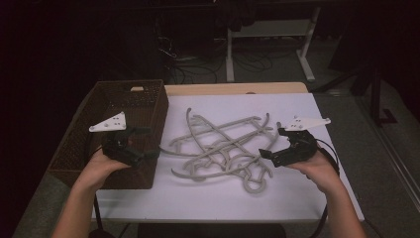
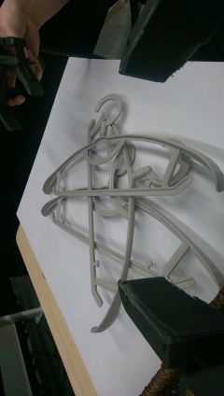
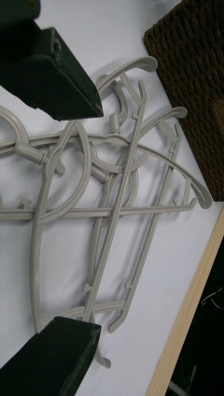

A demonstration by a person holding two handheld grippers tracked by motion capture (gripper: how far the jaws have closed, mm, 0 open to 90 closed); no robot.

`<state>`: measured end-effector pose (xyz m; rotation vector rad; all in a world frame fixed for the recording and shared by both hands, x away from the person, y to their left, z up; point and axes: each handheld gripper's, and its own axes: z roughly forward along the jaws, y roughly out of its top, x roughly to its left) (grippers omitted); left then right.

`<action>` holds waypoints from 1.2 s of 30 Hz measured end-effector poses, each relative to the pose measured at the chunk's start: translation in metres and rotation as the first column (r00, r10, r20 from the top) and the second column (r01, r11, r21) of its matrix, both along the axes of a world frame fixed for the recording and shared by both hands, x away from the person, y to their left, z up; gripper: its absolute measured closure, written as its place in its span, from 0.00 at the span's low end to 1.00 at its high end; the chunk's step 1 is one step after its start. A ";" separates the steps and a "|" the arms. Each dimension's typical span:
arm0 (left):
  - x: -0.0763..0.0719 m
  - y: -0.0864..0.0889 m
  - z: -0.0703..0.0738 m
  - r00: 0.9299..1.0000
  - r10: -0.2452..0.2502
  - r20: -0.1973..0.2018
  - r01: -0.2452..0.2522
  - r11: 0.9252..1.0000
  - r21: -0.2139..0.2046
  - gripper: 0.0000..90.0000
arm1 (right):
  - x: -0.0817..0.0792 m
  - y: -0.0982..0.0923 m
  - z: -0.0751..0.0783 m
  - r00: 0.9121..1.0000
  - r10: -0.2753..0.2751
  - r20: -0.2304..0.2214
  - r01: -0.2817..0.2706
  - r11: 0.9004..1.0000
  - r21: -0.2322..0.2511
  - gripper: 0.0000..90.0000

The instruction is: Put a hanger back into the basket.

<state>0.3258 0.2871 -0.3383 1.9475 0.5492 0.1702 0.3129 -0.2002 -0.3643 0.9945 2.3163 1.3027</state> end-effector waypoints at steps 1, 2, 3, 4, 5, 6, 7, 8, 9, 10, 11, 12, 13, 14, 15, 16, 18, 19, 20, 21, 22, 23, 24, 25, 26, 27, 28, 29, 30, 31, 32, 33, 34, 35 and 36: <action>0.000 -0.001 0.000 1.000 -0.001 0.000 0.001 1.000 -0.002 0.00 | 0.000 0.000 0.000 1.000 0.000 0.000 0.000 1.000 0.000 0.00; 0.000 -0.002 0.001 1.000 -0.001 -0.003 0.001 1.000 -0.004 0.00 | 0.000 0.000 -0.001 1.000 0.000 -0.002 0.000 1.000 0.001 0.00; 0.000 -0.002 0.001 1.000 -0.001 -0.003 0.001 1.000 -0.004 0.00 | 0.000 0.000 -0.001 1.000 0.000 -0.002 0.000 1.000 0.001 0.00; 0.001 -0.008 0.002 1.000 0.000 -0.005 0.000 1.000 -0.005 0.00 | 0.001 -0.001 -0.004 1.000 0.000 -0.010 0.000 1.000 0.002 0.00; 0.001 -0.010 0.003 1.000 0.000 -0.004 0.000 1.000 -0.002 0.00 | 0.001 -0.001 -0.005 1.000 -0.003 -0.013 0.003 1.000 0.008 0.00; 0.001 -0.014 0.004 1.000 -0.003 -0.003 0.003 1.000 -0.003 0.00 | 0.000 0.000 -0.007 1.000 -0.002 -0.016 0.002 1.000 0.011 0.00; 0.000 -0.017 0.004 1.000 -0.009 -0.002 0.009 1.000 -0.007 0.00 | 0.000 0.000 -0.009 1.000 0.000 -0.014 0.000 1.000 0.010 0.00; -0.001 -0.021 0.005 1.000 -0.017 -0.002 0.017 1.000 -0.007 0.00 | -0.001 0.001 -0.011 1.000 0.004 -0.014 -0.004 1.000 0.008 0.00; -0.001 -0.025 0.005 1.000 -0.022 -0.003 0.022 1.000 -0.005 0.00 | -0.001 0.002 -0.013 1.000 0.006 -0.017 -0.005 1.000 0.008 0.00; -0.002 -0.029 0.005 1.000 -0.030 -0.002 0.030 1.000 -0.002 0.00 | -0.002 0.002 -0.014 1.000 0.005 -0.021 -0.005 1.000 0.008 0.00; -0.003 -0.033 0.005 0.999 -0.038 -0.001 0.038 0.999 0.000 0.00 | -0.003 0.003 -0.016 1.000 0.005 -0.022 -0.005 1.000 0.009 0.00; -0.004 -0.036 0.005 0.999 -0.042 -0.001 0.042 0.999 -0.001 0.00 | -0.004 0.003 -0.017 1.000 0.007 -0.025 -0.006 1.000 0.013 0.00; -0.005 -0.040 0.005 0.999 -0.049 -0.002 0.049 0.999 0.002 0.00 | -0.005 0.003 -0.019 1.000 0.010 -0.029 -0.009 1.000 0.015 0.00; -0.005 -0.046 0.004 0.998 -0.061 -0.004 0.061 0.998 0.003 0.00 | -0.006 0.004 -0.020 0.999 0.009 -0.034 -0.009 1.000 0.013 0.00; -0.005 -0.051 0.004 0.998 -0.068 -0.006 0.068 0.998 0.005 0.00 | -0.007 0.003 -0.023 0.999 0.006 -0.037 -0.006 1.000 0.019 0.00; -0.005 -0.055 0.003 0.997 -0.074 -0.005 0.074 0.997 0.007 0.00 | -0.008 0.002 -0.025 0.999 0.006 -0.041 -0.005 1.000 0.029 0.00; -0.004 -0.065 0.002 0.996 -0.086 -0.006 0.086 0.996 0.007 0.00 | -0.010 -0.001 -0.029 0.999 0.000 -0.047 0.001 0.999 0.035 0.00; -0.003 -0.070 0.002 0.996 -0.090 -0.010 0.090 0.996 0.005 0.00 | -0.011 -0.002 -0.031 0.999 -0.003 -0.049 0.005 0.999 0.043 0.00; -0.003 -0.070 0.002 0.996 -0.090 -0.010 0.090 0.996 0.005 0.00 | -0.011 -0.002 -0.031 0.999 -0.003 -0.049 0.005 0.999 0.043 0.00; -0.002 -0.080 0.000 0.994 -0.111 -0.012 0.111 0.994 0.011 0.00 | -0.013 -0.005 -0.035 0.998 -0.008 -0.060 0.011 0.999 0.052 0.00; -0.002 -0.080 0.000 0.994 -0.111 -0.012 0.111 0.994 0.011 0.00 | -0.013 -0.006 -0.036 0.998 -0.009 -0.058 0.012 0.999 0.048 0.00; -0.002 -0.085 -0.001 0.992 -0.122 -0.014 0.122 0.992 0.012 0.00 | -0.013 -0.006 -0.036 0.998 -0.009 -0.058 0.012 0.999 0.048 0.00; 0.000 -0.097 -0.004 0.990 -0.143 -0.016 0.143 0.989 0.020 0.00 | -0.015 -0.008 -0.039 0.998 -0.016 -0.063 0.019 0.999 0.049 0.00; 0.001 -0.103 -0.007 0.988 -0.150 -0.017 0.151 0.988 0.023 0.00 | -0.015 -0.009 -0.040 0.998 -0.015 -0.067 0.019 0.999 0.050 0.00; 0.001 -0.103 -0.007 0.988 -0.150 -0.017 0.151 0.988 0.023 0.00 | -0.015 -0.009 -0.040 0.998 -0.015 -0.067 0.019 0.999 0.050 0.00; 0.003 -0.113 -0.013 0.986 -0.165 -0.029 0.166 0.985 0.035 0.00 | -0.017 -0.010 -0.043 0.998 -0.018 -0.065 0.021 0.999 0.047 0.00; 0.003 -0.113 -0.013 0.986 -0.165 -0.029 0.166 0.985 0.035 0.00 | -0.018 -0.011 -0.044 0.998 -0.016 -0.066 0.020 0.999 0.050 0.00; 0.004 -0.118 -0.017 0.985 -0.171 -0.033 0.172 0.984 0.042 0.02 | -0.018 -0.012 -0.045 0.997 -0.017 -0.069 0.020 0.999 0.048 0.00; 0.005 -0.123 -0.021 0.983 -0.178 -0.038 0.180 0.982 0.049 0.02 | -0.018 -0.012 -0.045 0.997 -0.017 -0.069 0.020 0.999 0.048 0.00; 0.005 -0.128 -0.025 0.982 -0.184 -0.044 0.186 0.981 0.057 0.03 | -0.018 -0.012 -0.046 0.998 -0.015 -0.068 0.018 0.999 0.044 0.00; 0.005 -0.137 -0.032 0.980 -0.191 -0.047 0.195 0.978 0.080 0.04 | -0.017 -0.012 -0.047 0.997 -0.020 -0.071 0.023 0.999 0.045 0.00; 0.005 -0.137 -0.032 0.980 -0.191 -0.047 0.195 0.978 0.080 0.05 | -0.017 -0.012 -0.047 0.997 -0.020 -0.071 0.023 0.999 0.045 0.00; 0.006 -0.141 -0.036 0.980 -0.196 -0.046 0.199 0.975 0.095 0.05 | -0.017 -0.012 -0.047 0.998 -0.021 -0.067 0.024 0.999 0.043 0.00; 0.006 -0.145 -0.040 0.979 -0.199 -0.051 0.203 0.974 0.105 0.06 | -0.016 -0.011 -0.047 0.998 -0.019 -0.065 0.021 0.999 0.041 0.00; 0.007 -0.149 -0.043 0.977 -0.205 -0.057 0.211 0.971 0.115 0.06 | -0.016 -0.010 -0.048 0.998 -0.017 -0.063 0.019 0.999 0.037 0.00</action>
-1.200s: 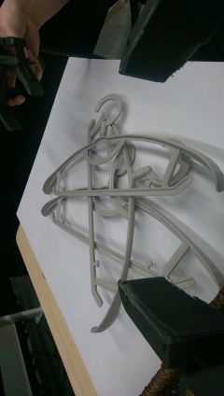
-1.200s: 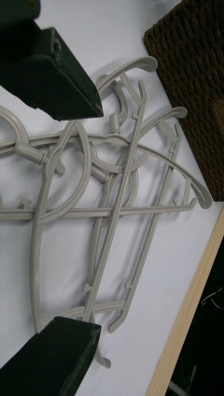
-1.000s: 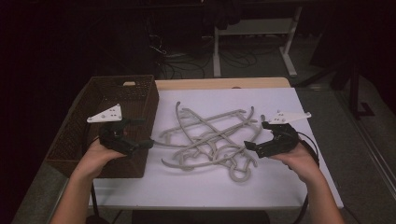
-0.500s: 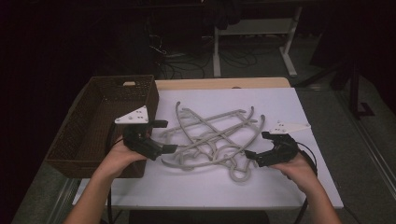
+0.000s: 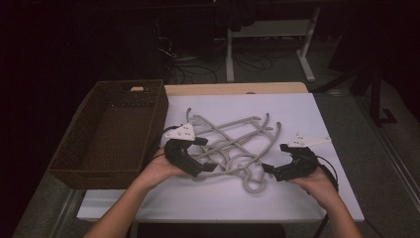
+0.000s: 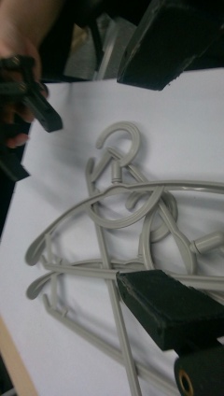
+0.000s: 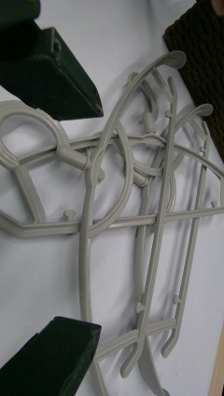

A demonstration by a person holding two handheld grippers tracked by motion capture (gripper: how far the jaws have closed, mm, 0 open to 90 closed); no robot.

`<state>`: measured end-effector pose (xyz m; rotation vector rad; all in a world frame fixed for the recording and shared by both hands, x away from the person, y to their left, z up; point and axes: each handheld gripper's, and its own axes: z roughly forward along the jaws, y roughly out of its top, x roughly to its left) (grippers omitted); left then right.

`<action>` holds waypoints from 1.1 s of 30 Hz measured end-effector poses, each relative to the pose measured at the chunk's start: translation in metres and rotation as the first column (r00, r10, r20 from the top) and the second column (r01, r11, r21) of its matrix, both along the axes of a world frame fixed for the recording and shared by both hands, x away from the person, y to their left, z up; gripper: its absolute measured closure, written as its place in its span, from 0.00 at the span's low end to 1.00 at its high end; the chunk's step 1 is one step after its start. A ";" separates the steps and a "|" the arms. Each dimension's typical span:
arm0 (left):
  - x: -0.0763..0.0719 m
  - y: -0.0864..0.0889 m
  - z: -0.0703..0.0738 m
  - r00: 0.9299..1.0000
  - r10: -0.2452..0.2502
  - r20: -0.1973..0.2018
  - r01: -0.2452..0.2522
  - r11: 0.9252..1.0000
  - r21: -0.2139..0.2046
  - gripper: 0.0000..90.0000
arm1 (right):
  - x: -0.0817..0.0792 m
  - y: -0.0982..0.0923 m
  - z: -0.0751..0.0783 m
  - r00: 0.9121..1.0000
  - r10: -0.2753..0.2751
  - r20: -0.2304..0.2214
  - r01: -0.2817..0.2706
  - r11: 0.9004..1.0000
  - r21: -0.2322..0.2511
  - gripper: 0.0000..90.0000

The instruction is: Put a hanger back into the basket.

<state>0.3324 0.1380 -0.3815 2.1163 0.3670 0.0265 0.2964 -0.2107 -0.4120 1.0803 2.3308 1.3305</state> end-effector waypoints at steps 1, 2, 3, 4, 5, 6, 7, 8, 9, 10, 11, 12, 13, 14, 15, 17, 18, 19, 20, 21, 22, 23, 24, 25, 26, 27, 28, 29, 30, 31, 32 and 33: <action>0.000 -0.003 -0.003 1.000 -0.004 0.002 0.004 1.000 0.013 0.08 | 0.000 0.002 -0.001 1.000 0.006 0.003 -0.006 1.000 -0.014 0.00; 0.001 -0.009 -0.009 1.000 -0.019 -0.009 0.019 1.000 0.025 0.10 | 0.000 0.002 -0.002 1.000 0.008 0.005 -0.008 1.000 -0.021 0.00; 0.001 -0.009 -0.009 1.000 -0.019 -0.009 0.019 1.000 0.025 0.13 | 0.000 0.002 -0.002 1.000 0.008 0.005 -0.008 1.000 -0.021 0.00; 0.002 -0.014 -0.014 1.000 -0.023 -0.014 0.024 0.999 0.041 0.16 | 0.000 0.003 -0.002 1.000 0.007 0.003 -0.007 1.000 -0.027 0.00; 0.002 -0.014 -0.014 1.000 -0.023 -0.014 0.024 0.999 0.041 0.16 | 0.000 0.003 -0.002 1.000 0.007 0.003 -0.007 1.000 -0.027 0.00; 0.003 -0.017 -0.016 1.000 -0.026 -0.018 0.027 0.998 0.056 0.16 | 0.000 0.003 -0.002 1.000 0.008 0.003 -0.007 1.000 -0.027 0.00; 0.003 -0.019 -0.019 0.999 -0.030 -0.020 0.031 0.997 0.070 0.22 | 0.000 0.002 -0.002 1.000 0.006 0.007 -0.006 1.000 -0.026 0.00; 0.004 -0.022 -0.022 0.999 -0.030 -0.024 0.032 0.996 0.083 0.22 | 0.000 0.002 -0.002 1.000 0.006 0.007 -0.006 1.000 -0.026 0.00; 0.005 -0.024 -0.024 0.999 -0.033 -0.029 0.036 0.994 0.099 0.24 | 0.000 0.002 -0.002 1.000 0.005 0.008 -0.004 1.000 -0.026 0.00; 0.005 -0.026 -0.027 0.999 -0.038 -0.035 0.042 0.993 0.113 0.28 | 0.000 0.002 -0.002 1.000 0.005 0.009 -0.004 1.000 -0.025 0.00; 0.006 -0.028 -0.029 0.999 -0.040 -0.036 0.044 0.991 0.130 0.35 | 0.000 0.002 -0.002 1.000 0.005 0.010 -0.004 1.000 -0.024 0.00; 0.006 -0.030 -0.031 0.998 -0.039 -0.041 0.045 0.989 0.140 0.35 | 0.000 0.002 -0.002 1.000 0.005 0.010 -0.004 1.000 -0.024 0.00; 0.007 -0.032 -0.034 0.998 -0.041 -0.046 0.047 0.986 0.159 0.40 | 0.000 0.002 -0.001 1.000 0.005 0.011 -0.005 1.000 -0.022 0.00; 0.007 -0.033 -0.036 0.998 -0.038 -0.047 0.046 0.982 0.182 0.40 | 0.000 0.002 -0.001 1.000 0.005 0.011 -0.005 1.000 -0.022 0.00; 0.007 -0.035 -0.038 0.998 -0.037 -0.046 0.046 0.979 0.199 0.45 | 0.000 0.002 -0.002 1.000 0.007 0.011 -0.007 1.000 -0.024 0.00; 0.007 -0.037 -0.044 0.998 -0.039 -0.047 0.049 0.969 0.243 0.49 | 0.000 0.002 -0.002 1.000 0.008 0.011 -0.007 1.000 -0.024 0.00; 0.007 -0.037 -0.044 0.998 -0.039 -0.047 0.049 0.969 0.243 0.53 | 0.000 0.002 -0.002 1.000 0.008 0.011 -0.007 1.000 -0.024 0.00; 0.006 -0.038 -0.046 0.998 -0.041 -0.049 0.052 0.964 0.262 0.53 | 0.000 0.002 -0.002 1.000 0.008 0.012 -0.008 1.000 -0.024 0.00; 0.006 -0.040 -0.048 0.998 -0.040 -0.047 0.052 0.956 0.288 0.57 | 0.000 0.002 -0.002 1.000 0.009 0.012 -0.009 1.000 -0.026 0.00; 0.006 -0.040 -0.048 0.998 -0.040 -0.047 0.052 0.956 0.288 0.59 | 0.000 0.002 -0.002 1.000 0.009 0.012 -0.009 1.000 -0.026 0.00; 0.006 -0.041 -0.050 0.998 -0.044 -0.046 0.056 0.953 0.299 0.59 | 0.000 0.001 -0.002 1.000 0.009 0.012 -0.009 1.000 -0.027 0.00; 0.006 -0.042 -0.051 0.998 -0.046 -0.047 0.058 0.949 0.310 0.61 | 0.000 0.001 -0.002 1.000 0.009 0.013 -0.009 1.000 -0.026 0.00; 0.005 -0.045 -0.053 0.997 -0.052 -0.048 0.065 0.939 0.338 0.65 | 0.000 0.002 -0.002 1.000 0.011 0.013 -0.010 1.000 -0.025 0.00; 0.005 -0.045 -0.053 0.997 -0.052 -0.048 0.065 0.939 0.338 0.68 | 0.000 0.002 -0.002 1.000 0.011 0.013 -0.011 1.000 -0.026 0.00; 0.005 -0.046 -0.054 0.997 -0.056 -0.049 0.070 0.934 0.351 0.68 | 0.000 0.002 -0.002 1.000 0.011 0.013 -0.011 1.000 -0.026 0.00; 0.005 -0.047 -0.054 0.997 -0.056 -0.048 0.070 0.929 0.362 0.69 | 0.001 0.002 -0.002 1.000 0.011 0.013 -0.011 1.000 -0.028 0.00; 0.005 -0.049 -0.055 0.997 -0.055 -0.046 0.068 0.923 0.378 0.71 | 0.001 0.002 -0.002 1.000 0.011 0.012 -0.011 1.000 -0.028 0.00; 0.005 -0.050 -0.055 0.997 -0.057 -0.045 0.070 0.920 0.385 0.74 | 0.001 0.002 -0.003 1.000 0.012 0.009 -0.012 1.000 -0.029 0.00; 0.006 -0.051 -0.056 0.997 -0.055 -0.046 0.069 0.917 0.392 0.76 | 0.001 0.002 -0.003 1.000 0.013 0.009 -0.012 0.999 -0.031 0.00; 0.006 -0.054 -0.056 0.997 -0.064 -0.050 0.078 0.911 0.404 0.77 | 0.001 0.002 -0.003 1.000 0.013 0.010 -0.012 0.999 -0.032 0.00; 0.006 -0.054 -0.056 0.997 -0.064 -0.050 0.078 0.911 0.404 0.78 | 0.001 0.002 -0.003 1.000 0.013 0.010 -0.012 0.999 -0.032 0.00; 0.006 -0.056 -0.056 0.997 -0.064 -0.050 0.079 0.909 0.409 0.80 | 0.001 0.003 -0.003 1.000 0.013 0.011 -0.012 0.999 -0.035 0.00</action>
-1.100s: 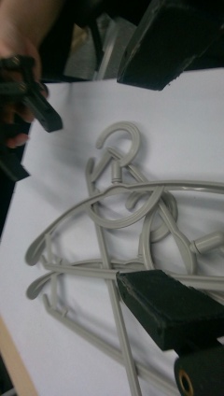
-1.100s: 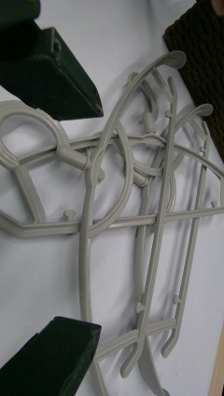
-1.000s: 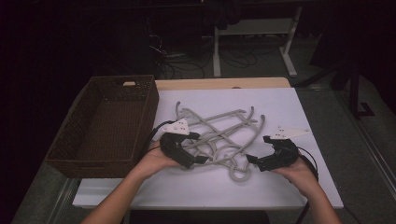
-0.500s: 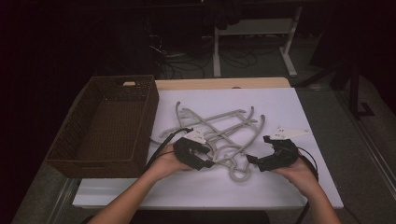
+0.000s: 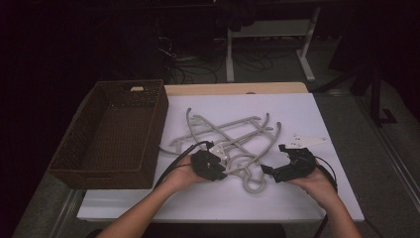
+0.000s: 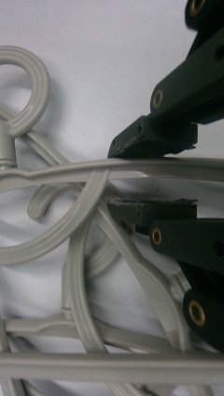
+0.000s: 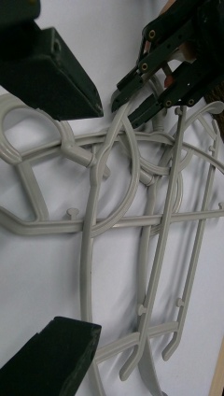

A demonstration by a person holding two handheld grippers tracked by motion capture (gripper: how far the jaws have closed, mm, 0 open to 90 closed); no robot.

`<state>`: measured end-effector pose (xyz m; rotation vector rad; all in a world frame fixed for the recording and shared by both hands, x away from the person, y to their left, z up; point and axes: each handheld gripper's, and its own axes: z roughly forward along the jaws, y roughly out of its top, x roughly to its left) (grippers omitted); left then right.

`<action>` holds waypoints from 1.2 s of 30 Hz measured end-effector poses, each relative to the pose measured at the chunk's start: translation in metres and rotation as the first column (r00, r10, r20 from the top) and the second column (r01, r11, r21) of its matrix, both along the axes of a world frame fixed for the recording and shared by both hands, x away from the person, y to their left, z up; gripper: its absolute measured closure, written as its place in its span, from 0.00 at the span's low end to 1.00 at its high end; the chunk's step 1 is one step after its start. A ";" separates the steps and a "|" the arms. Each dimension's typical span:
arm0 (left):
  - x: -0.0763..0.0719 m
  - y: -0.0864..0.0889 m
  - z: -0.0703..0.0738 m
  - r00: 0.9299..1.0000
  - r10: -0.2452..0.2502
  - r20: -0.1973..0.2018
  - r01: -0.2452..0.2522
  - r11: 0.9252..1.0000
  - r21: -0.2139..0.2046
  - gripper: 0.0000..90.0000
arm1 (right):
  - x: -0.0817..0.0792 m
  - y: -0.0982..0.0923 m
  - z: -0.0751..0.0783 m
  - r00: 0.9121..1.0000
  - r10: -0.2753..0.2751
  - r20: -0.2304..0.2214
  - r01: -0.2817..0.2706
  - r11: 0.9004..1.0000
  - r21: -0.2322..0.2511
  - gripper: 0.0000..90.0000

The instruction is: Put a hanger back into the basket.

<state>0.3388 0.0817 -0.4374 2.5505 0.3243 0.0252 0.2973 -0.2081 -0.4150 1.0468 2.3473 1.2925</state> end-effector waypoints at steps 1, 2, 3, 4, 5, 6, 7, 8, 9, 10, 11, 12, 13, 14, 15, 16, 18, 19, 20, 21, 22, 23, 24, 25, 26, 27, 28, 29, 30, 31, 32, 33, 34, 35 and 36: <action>0.000 -0.002 0.000 1.000 -0.004 -0.003 0.004 1.000 0.008 0.81 | 0.000 0.000 0.000 1.000 0.000 0.000 0.000 1.000 0.000 0.00; 0.000 -0.004 -0.001 1.000 -0.007 -0.004 0.007 1.000 0.019 0.81 | 0.000 0.000 0.000 1.000 0.000 0.000 0.000 1.000 0.000 0.00; 0.001 -0.005 -0.001 1.000 -0.012 -0.006 0.012 1.000 0.027 0.83 | 0.000 0.000 0.000 1.000 0.000 0.000 0.000 1.000 0.000 0.00; 0.000 -0.008 -0.003 1.000 -0.014 -0.018 0.014 0.999 0.031 0.86 | 0.000 -0.001 0.000 1.000 -0.003 -0.001 0.003 1.000 0.002 0.00; 0.000 -0.008 -0.003 1.000 -0.014 -0.018 0.014 0.999 0.031 0.87 | 0.000 -0.001 0.000 1.000 -0.003 -0.001 0.003 1.000 0.003 0.00; 0.000 -0.008 -0.003 1.000 -0.015 -0.013 0.015 0.999 0.034 0.88 | 0.000 -0.001 0.000 1.000 -0.004 -0.001 0.004 1.000 0.004 0.00; 0.000 -0.008 -0.002 1.000 -0.014 -0.010 0.014 0.999 0.038 0.88 | 0.000 -0.001 0.000 1.000 -0.004 -0.001 0.004 1.000 0.004 0.00; 0.000 -0.008 -0.002 1.000 -0.014 -0.012 0.014 0.999 0.039 0.89 | 0.000 -0.002 0.000 1.000 -0.005 -0.001 0.005 1.000 0.004 0.00; 0.000 -0.008 -0.002 1.000 -0.013 -0.013 0.013 0.999 0.039 0.90 | 0.000 -0.002 0.000 1.000 -0.005 -0.001 0.005 1.000 0.003 0.00; 0.000 -0.008 -0.002 1.000 -0.014 -0.013 0.014 0.999 0.039 0.90 | 0.000 -0.002 0.000 1.000 -0.005 -0.001 0.005 1.000 0.004 0.00; 0.000 -0.008 -0.002 1.000 -0.014 -0.007 0.014 0.999 0.042 0.90 | 0.000 -0.002 0.000 1.000 -0.005 0.000 0.005 1.000 0.003 0.00; 0.000 -0.008 -0.001 1.000 -0.014 -0.007 0.014 0.999 0.044 0.90 | 0.000 -0.002 0.000 1.000 -0.005 0.000 0.005 1.000 0.003 0.00; 0.000 -0.008 -0.001 1.000 -0.014 -0.007 0.014 0.999 0.044 0.90 | 0.000 -0.002 0.000 1.000 -0.005 0.000 0.005 1.000 0.003 0.00; 0.000 -0.007 0.000 1.000 -0.014 -0.010 0.015 0.999 0.044 0.90 | 0.000 -0.002 0.000 1.000 -0.006 0.001 0.006 1.000 0.003 0.00; 0.000 -0.006 0.001 1.000 -0.013 -0.013 0.014 0.999 0.039 0.91 | 0.000 -0.002 0.000 1.000 -0.006 0.002 0.006 1.000 0.004 0.00; 0.000 -0.005 0.003 1.000 -0.011 -0.012 0.012 0.999 0.029 0.91 | 0.000 -0.003 0.001 1.000 -0.009 0.005 0.009 1.000 0.008 0.00; -0.002 -0.001 0.011 1.000 -0.009 0.006 0.009 1.000 0.017 0.91 | 0.000 -0.004 0.001 1.000 -0.012 0.006 0.012 1.000 0.012 0.00; -0.002 -0.001 0.011 1.000 -0.009 0.006 0.009 1.000 0.017 0.91 | 0.000 -0.004 0.001 1.000 -0.012 0.006 0.012 1.000 0.012 0.00; -0.003 0.002 0.017 1.000 0.006 0.001 -0.006 1.000 -0.005 0.91 | -0.001 -0.006 0.002 1.000 -0.018 0.008 0.018 1.000 0.014 0.00; -0.003 0.002 0.017 1.000 0.006 0.001 -0.006 1.000 -0.005 0.91 | -0.001 -0.006 0.002 1.000 -0.018 0.008 0.018 1.000 0.014 0.00; -0.003 0.005 0.025 1.000 0.022 0.012 -0.022 1.000 -0.021 0.91 | -0.001 -0.009 0.004 1.000 -0.024 0.016 0.024 1.000 0.018 0.00; -0.003 0.005 0.025 1.000 0.022 0.012 -0.022 1.000 -0.021 0.91 | -0.001 -0.011 0.005 0.999 -0.030 0.019 0.029 0.999 0.021 0.00; -0.003 0.007 0.028 0.999 0.029 0.018 -0.028 0.999 -0.026 0.91 | -0.002 -0.013 0.006 0.999 -0.037 0.023 0.036 0.999 0.024 0.00; -0.003 0.009 0.032 0.999 0.036 0.022 -0.035 0.999 -0.030 0.91 | -0.002 -0.013 0.006 0.999 -0.037 0.023 0.036 0.999 0.024 0.00; -0.002 0.011 0.035 0.999 0.043 0.027 -0.042 0.998 -0.038 0.91 | -0.002 -0.015 0.007 0.999 -0.044 0.027 0.043 0.999 0.031 0.00; -0.001 0.013 0.039 0.998 0.050 0.028 -0.048 0.998 -0.043 0.91 | -0.002 -0.017 0.008 0.998 -0.050 0.028 0.049 0.998 0.039 0.00; -0.001 0.015 0.043 0.998 0.059 0.026 -0.058 0.997 -0.054 0.91 | -0.003 -0.020 0.009 0.998 -0.057 0.031 0.056 0.997 0.047 0.00; 0.000 0.018 0.047 0.998 0.065 0.027 -0.063 0.996 -0.060 0.91 | -0.003 -0.020 0.009 0.998 -0.057 0.031 0.056 0.997 0.047 0.00; 0.001 0.020 0.053 0.997 0.071 0.028 -0.069 0.995 -0.068 0.91 | -0.003 -0.021 0.009 0.998 -0.060 0.029 0.058 0.997 0.050 0.00; 0.003 0.022 0.059 0.997 0.075 0.031 -0.073 0.995 -0.074 0.91 | -0.002 -0.022 0.008 0.998 -0.060 0.029 0.059 0.997 0.048 0.00; 0.004 0.024 0.065 0.996 0.078 0.039 -0.074 0.994 -0.079 0.91 | -0.002 -0.022 0.008 0.998 -0.060 0.029 0.059 0.997 0.048 0.00; 0.006 0.029 0.079 0.995 0.089 0.046 -0.084 0.992 -0.096 0.91 | -0.002 -0.021 0.008 0.998 -0.060 0.025 0.059 0.997 0.045 0.00; 0.006 0.029 0.079 0.995 0.089 0.046 -0.084 0.992 -0.096 0.91 | -0.002 -0.021 0.008 0.998 -0.060 0.025 0.059 0.997 0.045 0.00; 0.008 0.034 0.093 0.994 0.094 0.063 -0.088 0.991 -0.100 0.91 | -0.002 -0.020 0.007 0.998 -0.056 0.024 0.055 0.998 0.041 0.00; 0.008 0.034 0.093 0.994 0.094 0.063 -0.088 0.991 -0.100 0.91 | -0.002 -0.020 0.007 0.998 -0.056 0.024 0.055 0.998 0.040 0.00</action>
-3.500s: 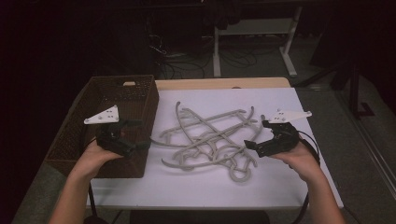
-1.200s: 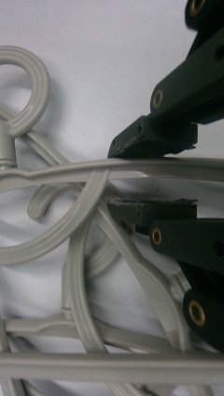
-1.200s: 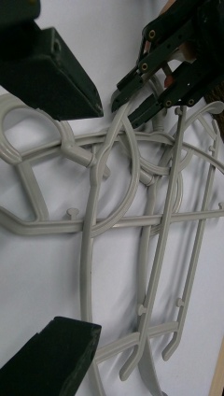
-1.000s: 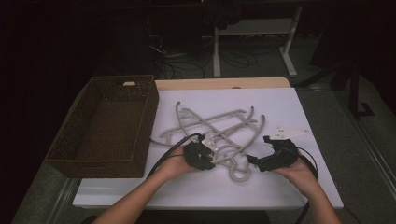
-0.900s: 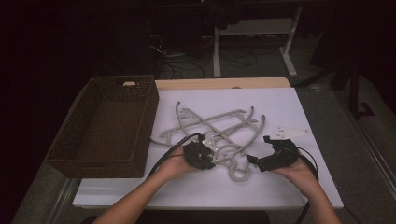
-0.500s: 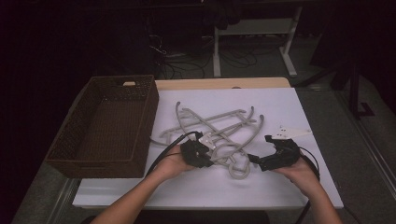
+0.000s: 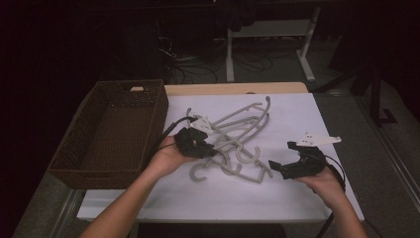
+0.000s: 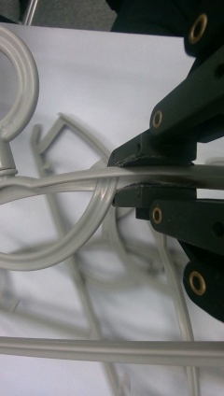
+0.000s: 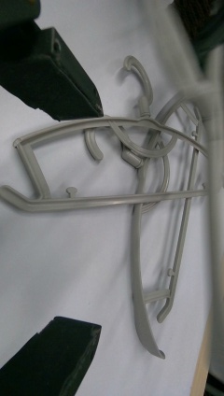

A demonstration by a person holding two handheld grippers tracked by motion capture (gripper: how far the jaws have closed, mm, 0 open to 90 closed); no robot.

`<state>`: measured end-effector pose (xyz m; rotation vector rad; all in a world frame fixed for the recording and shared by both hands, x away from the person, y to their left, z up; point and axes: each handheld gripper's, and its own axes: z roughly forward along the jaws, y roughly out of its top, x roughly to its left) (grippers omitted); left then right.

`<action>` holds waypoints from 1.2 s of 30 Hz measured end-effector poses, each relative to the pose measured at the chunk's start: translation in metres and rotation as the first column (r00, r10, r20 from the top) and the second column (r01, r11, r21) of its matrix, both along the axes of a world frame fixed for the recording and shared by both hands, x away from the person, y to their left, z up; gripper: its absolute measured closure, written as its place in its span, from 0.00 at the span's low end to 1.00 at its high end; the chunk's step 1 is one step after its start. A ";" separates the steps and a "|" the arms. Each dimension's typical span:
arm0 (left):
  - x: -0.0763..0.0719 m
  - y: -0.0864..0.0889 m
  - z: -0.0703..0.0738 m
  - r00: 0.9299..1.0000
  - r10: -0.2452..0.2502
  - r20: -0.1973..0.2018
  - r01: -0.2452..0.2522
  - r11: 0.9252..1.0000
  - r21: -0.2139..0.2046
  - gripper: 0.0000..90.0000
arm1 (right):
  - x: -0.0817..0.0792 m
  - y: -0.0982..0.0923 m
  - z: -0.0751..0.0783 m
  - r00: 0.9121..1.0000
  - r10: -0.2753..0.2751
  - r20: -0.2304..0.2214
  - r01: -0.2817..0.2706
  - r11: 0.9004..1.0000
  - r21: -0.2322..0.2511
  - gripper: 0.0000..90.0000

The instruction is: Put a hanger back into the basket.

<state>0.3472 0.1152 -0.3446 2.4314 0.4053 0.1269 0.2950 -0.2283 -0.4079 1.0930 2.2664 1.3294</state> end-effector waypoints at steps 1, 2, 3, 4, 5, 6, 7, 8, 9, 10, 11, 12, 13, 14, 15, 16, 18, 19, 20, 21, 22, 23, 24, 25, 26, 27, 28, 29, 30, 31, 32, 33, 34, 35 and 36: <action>0.001 0.004 0.010 1.000 0.008 0.017 -0.008 1.000 -0.005 0.91 | 0.000 0.000 0.000 1.000 0.001 0.000 -0.001 1.000 0.000 0.00; 0.002 0.008 0.017 1.000 0.014 0.028 -0.014 1.000 -0.013 0.91 | 0.000 0.000 0.000 1.000 0.001 0.000 -0.001 1.000 0.000 0.00; 0.002 0.011 0.022 0.999 0.022 0.032 -0.021 1.000 -0.021 0.91 | 0.000 0.000 0.000 1.000 0.000 0.001 0.000 1.000 -0.001 0.00; 0.003 0.017 0.030 0.999 0.027 0.042 -0.026 0.999 -0.024 0.91 | -0.001 0.000 0.000 1.000 0.000 0.001 0.000 1.000 0.002 0.00; 0.004 0.022 0.036 0.998 0.034 0.048 -0.032 0.999 -0.023 0.91 | -0.001 0.000 -0.001 1.000 0.000 0.001 0.000 1.000 0.003 0.00; 0.005 0.028 0.041 0.998 0.039 0.054 -0.038 0.999 -0.023 0.91 | -0.001 0.001 -0.001 1.000 0.001 0.005 -0.001 1.000 0.001 0.00; 0.006 0.034 0.047 0.997 0.047 0.056 -0.046 0.999 -0.025 0.91 | -0.001 0.001 -0.001 1.000 0.001 0.005 -0.001 1.000 0.001 0.00; 0.007 0.040 0.052 0.997 0.054 0.058 -0.053 0.998 -0.028 0.91 | -0.002 0.002 -0.002 1.000 0.002 0.004 -0.002 1.000 -0.002 0.00; 0.007 0.047 0.056 0.996 0.063 0.061 -0.062 0.998 -0.031 0.91 | -0.002 0.003 -0.003 1.000 0.002 0.007 -0.002 1.000 0.003 0.00; 0.008 0.052 0.059 0.995 0.072 0.064 -0.070 0.997 -0.033 0.91 | -0.003 0.004 -0.003 1.000 0.001 0.007 -0.002 1.000 0.011 0.00; 0.008 0.062 0.064 0.994 0.084 0.073 -0.082 0.996 -0.032 0.91 | -0.004 0.005 -0.004 1.000 0.002 0.009 -0.002 1.000 0.024 0.00; 0.009 0.069 0.067 0.992 0.093 0.081 -0.091 0.995 -0.032 0.91 | -0.004 0.005 -0.004 1.000 0.002 0.009 -0.002 1.000 0.024 0.00; 0.009 0.078 0.071 0.991 0.105 0.086 -0.103 0.994 -0.032 0.91 | -0.006 0.006 -0.006 1.000 0.008 0.012 -0.008 1.000 0.018 0.00; 0.010 0.096 0.077 0.986 0.135 0.094 -0.132 0.991 -0.039 0.91 | -0.009 0.008 -0.009 1.000 0.015 0.014 -0.015 1.000 -0.001 0.00; 0.010 0.096 0.077 0.986 0.135 0.094 -0.132 0.991 -0.039 0.91 | -0.011 0.009 -0.011 1.000 0.018 0.011 -0.018 1.000 -0.006 0.00; 0.010 0.102 0.078 0.984 0.149 0.097 -0.146 0.988 -0.041 0.91 | -0.011 0.009 -0.011 1.000 0.018 0.011 -0.018 1.000 -0.006 0.00; 0.010 0.124 0.083 0.977 0.188 0.103 -0.184 0.982 -0.049 0.91 | -0.012 0.009 -0.014 1.000 0.020 0.009 -0.020 1.000 -0.009 0.00; 0.009 0.133 0.084 0.973 0.205 0.104 -0.200 0.978 -0.053 0.91 | -0.012 0.009 -0.014 1.000 0.020 0.009 -0.020 1.000 -0.009 0.00; 0.009 0.142 0.085 0.970 0.222 0.104 -0.217 0.975 -0.055 0.91 | -0.012 0.010 -0.014 1.000 0.018 0.012 -0.018 1.000 -0.007 0.00; 0.008 0.151 0.086 0.967 0.234 0.106 -0.229 0.972 -0.056 0.91 | -0.012 0.011 -0.014 1.000 0.018 0.015 -0.018 1.000 -0.007 0.00; 0.008 0.160 0.085 0.963 0.247 0.105 -0.242 0.969 -0.058 0.91 | -0.012 0.011 -0.014 1.000 0.020 0.015 -0.020 1.000 -0.007 0.00; 0.007 0.169 0.084 0.959 0.263 0.103 -0.257 0.964 -0.061 0.91 | -0.011 0.012 -0.014 1.000 0.022 0.015 -0.022 1.000 -0.010 0.00; 0.006 0.185 0.081 0.953 0.288 0.094 -0.284 0.957 -0.058 0.91 | -0.011 0.013 -0.015 1.000 0.021 0.013 -0.021 1.000 -0.021 0.00; 0.006 0.185 0.081 0.953 0.288 0.094 -0.284 0.957 -0.058 0.91 | -0.011 0.013 -0.015 1.000 0.021 0.013 -0.021 1.000 -0.021 0.00; 0.006 0.193 0.078 0.949 0.302 0.090 -0.298 0.953 -0.056 0.91 | -0.010 0.013 -0.016 1.000 0.016 0.015 -0.016 0.999 -0.028 0.00; 0.006 0.200 0.075 0.946 0.313 0.087 -0.309 0.949 -0.053 0.91 | -0.010 0.013 -0.016 1.000 0.016 0.015 -0.016 0.999 -0.028 0.00; 0.006 0.207 0.072 0.944 0.321 0.084 -0.317 0.947 -0.051 0.91 | -0.010 0.013 -0.016 1.000 0.014 0.014 -0.014 0.999 -0.029 0.00; 0.006 0.207 0.072 0.944 0.321 0.084 -0.317 0.947 -0.051 0.91 | -0.010 0.013 -0.016 1.000 0.014 0.014 -0.014 0.999 -0.029 0.00; 0.004 0.228 0.062 0.934 0.351 0.068 -0.349 0.936 -0.045 0.91 | -0.010 0.011 -0.016 1.000 0.008 0.014 -0.008 1.000 -0.028 0.00; 0.004 0.228 0.062 0.934 0.351 0.068 -0.349 0.936 -0.045 0.91 | -0.010 0.011 -0.016 1.000 0.008 0.014 -0.008 1.000 -0.028 0.00; 0.003 0.241 0.057 0.924 0.378 0.058 -0.376 0.925 -0.049 0.91 | -0.010 0.010 -0.016 1.000 0.003 0.012 -0.002 1.000 -0.024 0.00; 0.002 0.246 0.055 0.921 0.387 0.053 -0.384 0.922 -0.051 0.91 | -0.009 0.010 -0.016 1.000 0.001 0.012 -0.001 1.000 -0.024 0.00; 0.002 0.252 0.053 0.919 0.392 0.047 -0.390 0.920 -0.051 0.91 | -0.009 0.009 -0.016 1.000 -0.002 0.012 0.002 1.000 -0.023 0.00; 0.002 0.256 0.051 0.918 0.394 0.039 -0.392 0.919 -0.053 0.91 | -0.009 0.009 -0.016 1.000 -0.004 0.015 0.004 1.000 -0.022 0.00; 0.002 0.256 0.051 0.918 0.394 0.039 -0.392 0.919 -0.053 0.91 | -0.009 0.008 -0.016 1.000 -0.005 0.015 0.005 1.000 -0.021 0.00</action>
